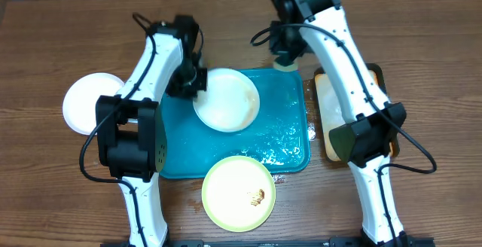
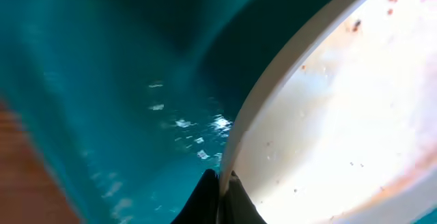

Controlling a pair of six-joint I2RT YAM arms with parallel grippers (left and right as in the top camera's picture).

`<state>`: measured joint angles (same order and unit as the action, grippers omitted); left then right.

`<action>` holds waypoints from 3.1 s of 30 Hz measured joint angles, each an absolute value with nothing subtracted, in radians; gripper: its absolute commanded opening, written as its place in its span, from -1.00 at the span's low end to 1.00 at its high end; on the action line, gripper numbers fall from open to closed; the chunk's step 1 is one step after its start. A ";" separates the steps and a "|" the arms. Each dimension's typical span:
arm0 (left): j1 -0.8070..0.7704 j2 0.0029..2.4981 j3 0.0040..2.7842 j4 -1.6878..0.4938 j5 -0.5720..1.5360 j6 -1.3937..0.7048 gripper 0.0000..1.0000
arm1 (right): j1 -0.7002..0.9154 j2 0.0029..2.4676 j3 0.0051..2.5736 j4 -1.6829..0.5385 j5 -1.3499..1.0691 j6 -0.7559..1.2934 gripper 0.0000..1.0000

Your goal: Clean dirty plates on tray and stack at the side

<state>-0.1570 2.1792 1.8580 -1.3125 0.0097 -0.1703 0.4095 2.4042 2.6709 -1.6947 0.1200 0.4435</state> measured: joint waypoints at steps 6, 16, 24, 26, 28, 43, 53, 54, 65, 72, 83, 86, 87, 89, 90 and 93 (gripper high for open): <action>-0.162 2.179 2.064 -1.415 -0.077 -0.186 -0.91 | 0.328 2.404 2.671 -1.696 0.120 0.443 -0.92; -0.314 2.177 2.343 -1.586 -0.290 -0.194 -0.92 | 0.258 2.404 2.666 -1.695 0.099 0.413 -0.92; -0.413 2.177 2.357 -1.688 -0.442 -0.289 -0.92 | 0.257 2.404 2.468 -1.695 0.086 0.406 -0.92; -0.407 2.177 2.357 -1.688 -0.459 -0.305 -0.92 | 0.253 2.404 2.420 -1.697 0.086 0.403 -0.92; -0.399 2.177 2.357 -1.687 -0.478 -0.316 -0.92 | 0.245 2.404 2.386 -1.695 0.087 0.403 -0.92; -0.390 2.177 2.357 -1.687 -0.706 -0.325 -0.92 | 0.123 2.404 2.359 -1.695 0.105 0.402 -0.93; -0.390 2.177 2.357 -1.687 -0.791 -0.338 -0.92 | 0.107 2.404 2.266 -1.694 0.105 0.398 -0.92; -0.390 2.177 2.357 -1.688 -0.796 -0.339 -0.92 | 0.103 2.404 2.258 -1.695 0.105 0.398 -0.92; -0.323 2.173 2.241 -1.674 -0.857 -0.376 -0.92 | 0.051 2.404 2.216 -1.695 0.105 0.400 -0.92; -0.324 2.173 2.217 -1.687 -0.879 -0.392 -0.92 | 0.050 2.404 2.216 -1.695 0.105 0.408 -0.92; -0.538 2.173 2.199 -1.687 -0.948 -0.392 -0.92 | 0.050 2.404 2.216 -1.694 0.105 0.410 -0.92; -0.580 2.173 2.181 -1.687 -0.976 -0.392 -0.92 | 0.050 2.404 2.216 -1.694 0.105 0.411 -0.92; -0.586 2.173 2.179 -1.687 -0.984 -0.392 -0.92 | 0.050 2.404 2.216 -1.695 0.105 0.411 -0.92; -0.587 2.173 2.179 -1.687 -0.997 -0.394 -0.92 | 0.050 2.404 2.216 -1.694 0.105 0.411 -0.92; -0.587 2.173 2.179 -1.687 -1.002 -0.394 -0.92 | 0.050 2.404 2.216 -1.695 0.105 0.411 -0.92; -0.580 2.173 2.179 -1.687 -1.019 -0.395 -0.92 | 0.050 2.404 2.216 -1.694 0.105 0.413 -0.92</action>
